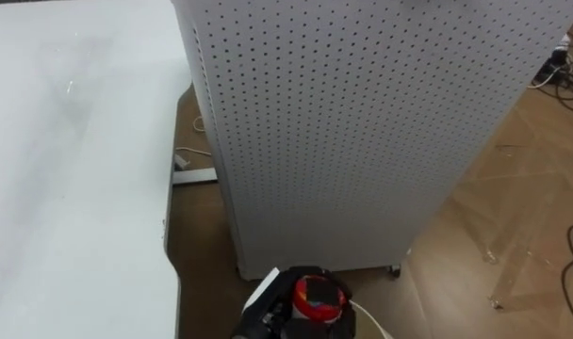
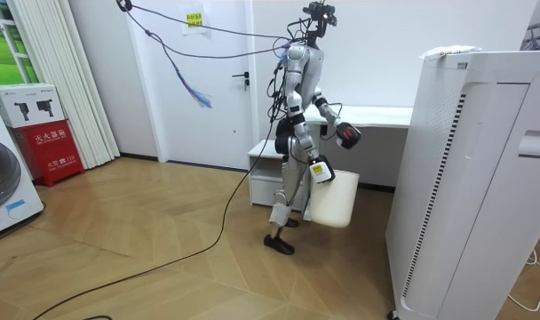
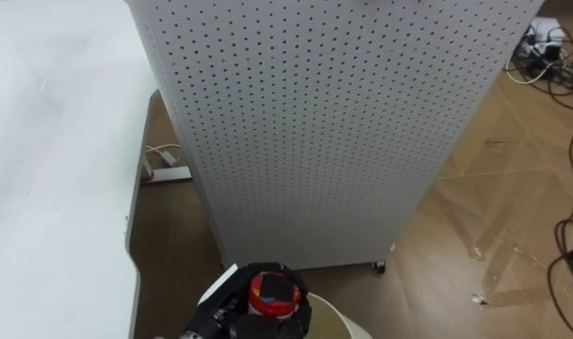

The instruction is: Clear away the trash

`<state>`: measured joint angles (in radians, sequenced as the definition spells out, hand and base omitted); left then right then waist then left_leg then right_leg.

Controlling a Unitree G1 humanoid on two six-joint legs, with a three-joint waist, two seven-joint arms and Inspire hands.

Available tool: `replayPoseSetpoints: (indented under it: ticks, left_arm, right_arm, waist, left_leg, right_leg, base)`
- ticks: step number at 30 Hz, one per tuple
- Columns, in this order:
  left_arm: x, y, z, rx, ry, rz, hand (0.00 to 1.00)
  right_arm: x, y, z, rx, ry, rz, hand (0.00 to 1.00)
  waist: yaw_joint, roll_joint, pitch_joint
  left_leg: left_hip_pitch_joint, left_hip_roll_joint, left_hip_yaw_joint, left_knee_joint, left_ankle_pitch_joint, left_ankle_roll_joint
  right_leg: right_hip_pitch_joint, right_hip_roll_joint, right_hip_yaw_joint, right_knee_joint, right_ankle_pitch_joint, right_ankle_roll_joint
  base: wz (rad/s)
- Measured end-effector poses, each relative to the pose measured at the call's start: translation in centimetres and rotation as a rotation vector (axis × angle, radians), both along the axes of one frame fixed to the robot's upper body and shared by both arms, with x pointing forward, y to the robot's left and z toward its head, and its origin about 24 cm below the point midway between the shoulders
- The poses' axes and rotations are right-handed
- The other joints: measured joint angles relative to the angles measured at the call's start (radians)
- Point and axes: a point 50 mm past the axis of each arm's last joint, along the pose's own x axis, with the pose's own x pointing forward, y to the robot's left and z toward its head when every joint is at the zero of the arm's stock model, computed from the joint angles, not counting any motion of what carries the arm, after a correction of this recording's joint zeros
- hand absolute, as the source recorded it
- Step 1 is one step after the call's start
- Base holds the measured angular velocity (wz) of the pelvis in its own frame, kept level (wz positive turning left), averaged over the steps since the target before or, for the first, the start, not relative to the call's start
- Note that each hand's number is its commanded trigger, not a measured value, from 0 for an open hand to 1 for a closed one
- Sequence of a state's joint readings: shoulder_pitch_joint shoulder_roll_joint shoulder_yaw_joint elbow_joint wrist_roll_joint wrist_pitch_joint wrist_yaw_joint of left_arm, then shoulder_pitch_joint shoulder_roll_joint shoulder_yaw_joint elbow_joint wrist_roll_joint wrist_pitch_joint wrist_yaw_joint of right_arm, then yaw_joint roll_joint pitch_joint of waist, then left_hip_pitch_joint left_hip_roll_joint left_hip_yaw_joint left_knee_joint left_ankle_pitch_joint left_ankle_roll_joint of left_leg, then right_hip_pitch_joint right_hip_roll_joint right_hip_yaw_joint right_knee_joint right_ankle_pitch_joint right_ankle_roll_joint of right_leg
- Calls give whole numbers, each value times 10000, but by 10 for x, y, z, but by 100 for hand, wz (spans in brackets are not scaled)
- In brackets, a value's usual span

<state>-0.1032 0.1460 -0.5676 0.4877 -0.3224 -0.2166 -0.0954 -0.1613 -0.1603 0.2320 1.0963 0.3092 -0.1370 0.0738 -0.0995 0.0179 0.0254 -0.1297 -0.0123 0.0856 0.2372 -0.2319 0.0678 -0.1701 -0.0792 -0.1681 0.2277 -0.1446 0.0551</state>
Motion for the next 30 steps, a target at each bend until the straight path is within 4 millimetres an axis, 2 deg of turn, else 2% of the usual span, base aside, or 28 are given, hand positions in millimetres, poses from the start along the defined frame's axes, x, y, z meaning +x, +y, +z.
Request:
replayPoseSetpoints:
  ticks: [1, 2, 6, 11, 12, 13, 14, 15, 16, 17, 18, 19, 20, 22, 25, 30]
  left_arm:
    - [-2, 0, -3, 85, 122, -51, 10]
    - [-4, 0, -4, 84, 179, -86, 0]
    - [-6, 0, -8, 108, 363, -62, 0]
    - [-7, -2, -10, 74, 451, -119, 0]
    - [-8, -3, -10, 59, 467, -162, 0]
    - [-8, -4, -11, 43, 517, -223, 0]
    - [-8, -2, -12, 77, 558, -145, 0]
    - [-8, -1, -12, 79, 578, -99, 0]
    - [-5, -5, -15, 47, 767, -120, 0]
    - [-5, -8, -15, 20, 891, -276, 0]
    - [-4, -10, -14, -6, 826, -418, 0]
    - [1, -15, -9, -26, 605, -715, 0]
    - [3, -19, -6, -109, 443, -820, 0]
    - [2, -17, -7, -54, 465, -819, 0]
    - [0, -14, -9, 5, 554, -746, 0]
    - [0, -14, -9, 129, 493, -863, 0]
  right_arm:
    - [0, 0, 0, -51, 5, -36, 100]
    - [0, 0, 0, -72, 11, -57, 100]
    - [1, 0, 0, -147, -5, 14, 100]
    - [2, 0, 1, -115, -43, -35, 100]
    - [2, 0, 1, -99, -43, -52, 100]
    - [3, 0, 1, -42, -17, -58, 100]
    - [6, 3, 2, 22, -91, 13, 100]
    - [9, 5, 3, 63, -181, 104, 100]
    - [11, 2, 5, -33, -245, 164, 100]
    - [8, 4, 2, 3, -125, 132, 100]
    - [7, 5, 2, 10, -102, 153, 100]
    - [7, 4, 2, 12, -87, 97, 100]
    - [7, 1, 2, -66, -26, 31, 100]
    - [9, 5, 2, 74, -79, 65, 100]
    - [8, 5, 2, 177, -38, 149, 100]
    - [9, 5, 3, 230, -90, 195, 100]
  waist:
    - [-23, 4, 2]
    - [-33, 6, 4]
    - [-1, 29, 21]
    - [-41, 234, 133]
    - [-35, 265, 141]
    - [-17, 351, 191]
    - [13, 359, 192]
    - [-31, 328, 164]
    - [-235, 562, 206]
    - [-378, 544, 212]
    - [-393, 477, 244]
    - [-356, 360, 309]
    - [-226, 311, 287]
    - [-66, 149, 223]
    - [-9, 143, 220]
    - [-89, 175, 200]
  left_leg:
    - [-12, -1, 1, -4, 0, 0]
    - [-34, -1, 2, -9, 0, 0]
    - [-42, 8, -4, -13, 0, 0]
    - [-90, 2, -220, -12, 0, 0]
    - [-86, -1, -390, -15, 2, 2]
    - [-22, 3, -1084, -27, 4, 1]
    - [-113, 0, -1554, 17, -1, -7]
    - [-239, -50, -1528, 93, -31, -57]
    - [-460, -9, -1377, 304, -120, -321]
    - [-787, 44, -717, 511, -100, -679]
    - [-963, 65, -480, 394, -70, -709]
    - [-1418, 120, -292, -69, 363, -848]
    - [-1577, 257, 219, -330, 902, -311]
    - [-1497, 224, 407, -324, 993, -281]
    - [-1194, 161, 425, -314, 986, -279]
    - [-985, 121, 431, -268, 938, -245]
  right_leg:
    - [-12, -1, 4, 1, 0, 0]
    - [-48, 0, 7, 14, 0, 0]
    - [-292, -8, 11, 380, -58, -82]
    - [-516, -48, -151, 696, -66, -95]
    - [-638, -62, -209, 915, -90, -128]
    - [-1156, -13, -290, 1553, -408, -278]
    - [-1578, 291, -135, 862, -214, -611]
    - [-1694, 361, 7, 212, 372, -785]
    - [-1788, 379, -5, 92, 1034, -754]
    - [-1774, 277, 490, 125, 1029, -754]
    - [-1778, 236, 894, 124, 1030, -749]
    - [-1806, 173, 1282, 136, 1043, -638]
    - [-1820, 244, 1257, 178, 902, -440]
    - [-1789, 210, 1125, 171, 825, -362]
    - [-1422, 188, 771, 72, 825, -365]
    - [-1152, 115, 568, 93, 700, -381]
  base:
    - [-4]
    - [0]
    - [-8]
    - [-3]
    - [-14]
    - [-36]
    - [-44]
    - [-17]
    - [27]
    - [49]
    - [63]
    - [47]
    - [40]
    - [7]
    - [-2]
    - [4]
